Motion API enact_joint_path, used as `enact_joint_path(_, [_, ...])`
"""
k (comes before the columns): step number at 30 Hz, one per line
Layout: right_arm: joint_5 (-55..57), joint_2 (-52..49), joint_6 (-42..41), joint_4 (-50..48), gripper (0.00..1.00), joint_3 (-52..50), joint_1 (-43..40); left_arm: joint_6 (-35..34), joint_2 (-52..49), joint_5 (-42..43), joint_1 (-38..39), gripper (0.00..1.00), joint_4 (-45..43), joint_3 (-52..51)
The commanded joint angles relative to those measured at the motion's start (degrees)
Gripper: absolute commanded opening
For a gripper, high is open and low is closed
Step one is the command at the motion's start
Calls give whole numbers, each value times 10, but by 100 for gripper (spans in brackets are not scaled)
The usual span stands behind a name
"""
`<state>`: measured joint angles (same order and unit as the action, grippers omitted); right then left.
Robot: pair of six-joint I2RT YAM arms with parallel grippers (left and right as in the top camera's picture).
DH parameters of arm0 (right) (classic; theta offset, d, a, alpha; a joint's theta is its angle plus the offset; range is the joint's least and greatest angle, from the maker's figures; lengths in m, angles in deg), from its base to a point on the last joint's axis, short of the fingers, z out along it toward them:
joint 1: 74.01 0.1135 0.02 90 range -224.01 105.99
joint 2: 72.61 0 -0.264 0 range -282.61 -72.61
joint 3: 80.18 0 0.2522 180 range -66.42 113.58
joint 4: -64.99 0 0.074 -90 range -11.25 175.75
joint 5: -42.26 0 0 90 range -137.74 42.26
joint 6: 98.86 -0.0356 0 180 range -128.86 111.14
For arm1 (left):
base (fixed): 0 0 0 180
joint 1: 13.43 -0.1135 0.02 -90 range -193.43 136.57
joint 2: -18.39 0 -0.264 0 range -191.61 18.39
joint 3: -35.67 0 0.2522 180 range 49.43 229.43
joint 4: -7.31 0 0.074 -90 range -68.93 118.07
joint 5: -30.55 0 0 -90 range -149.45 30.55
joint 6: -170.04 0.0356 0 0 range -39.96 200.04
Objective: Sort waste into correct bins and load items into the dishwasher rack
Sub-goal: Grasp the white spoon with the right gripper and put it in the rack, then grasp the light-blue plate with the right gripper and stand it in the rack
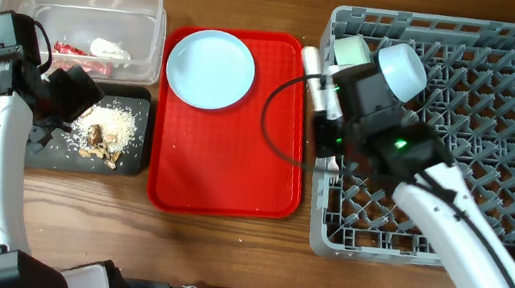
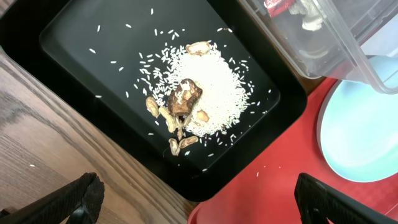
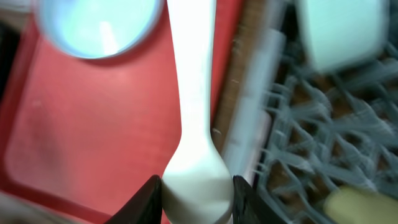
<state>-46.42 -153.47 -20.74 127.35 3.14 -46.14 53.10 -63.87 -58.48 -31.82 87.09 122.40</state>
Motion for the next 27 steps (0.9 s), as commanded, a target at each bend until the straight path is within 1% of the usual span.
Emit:
enact_joint_path(1, [4,-9,-19,26,17,-29,-28,-5,9,5,-1,100,-2,3])
enact_joint_path(4, [21,-16,-63,29,16,-71,-29,-5,9,5,-1,100,-2,3])
enact_joint_path(6, [16,-16,-65,31,17,-84,-29,-5,9,5,-1,100,-2,3])
enact_joint_path(7, [16,-16,-65,31,21,-87,-29,-5,9,5,-1,100,-2,3])
enact_joint_path(8, [17,-16,-65,32,30,-89,-29,-5,9,5,-1,100,-2,3])
enact_joint_path(9, [16,-16,-65,33,43,-89,-29,-5,9,5,-1,100,-2,3])
enact_joint_path(11, [16,-16,-65,33,52,-89,-29,-5,9,5,-1,100,-2,3])
enact_joint_path(16, [16,-15,-61,29,55,-85,-29,-5,9,5,-1,100,-2,3])
enact_joint_path(17, [16,-15,-61,22,57,-70,-28,-5,9,5,-1,100,-2,3])
enact_joint_path(18, [-2,-15,-41,10,57,-50,-27,-5,9,5,-1,100,-2,3])
enact_joint_path(19, [-48,-15,-15,-17,58,-27,-26,-5,9,5,-1,100,-2,3])
enact_joint_path(20, [-98,-15,-2,-64,61,-14,-26,-5,9,5,-1,100,-2,3])
enact_joint_path(21, [-136,-15,-2,-109,65,-14,-26,-5,9,5,-1,100,-2,3])
enact_joint_path(22, [-163,-20,-2,-151,66,-14,-26,-5,9,5,-1,100,-2,3])
enact_joint_path(23, [-179,-26,-7,-190,66,-14,-25,-5,9,5,-1,100,-2,3])
enact_joint_path(25, [-177,-49,-29,-250,66,-14,-14,-5,9,5,-1,100,-2,3])
enact_joint_path(27, [-169,-87,-33,-308,66,-14,5,-5,9,5,-1,100,-4,3])
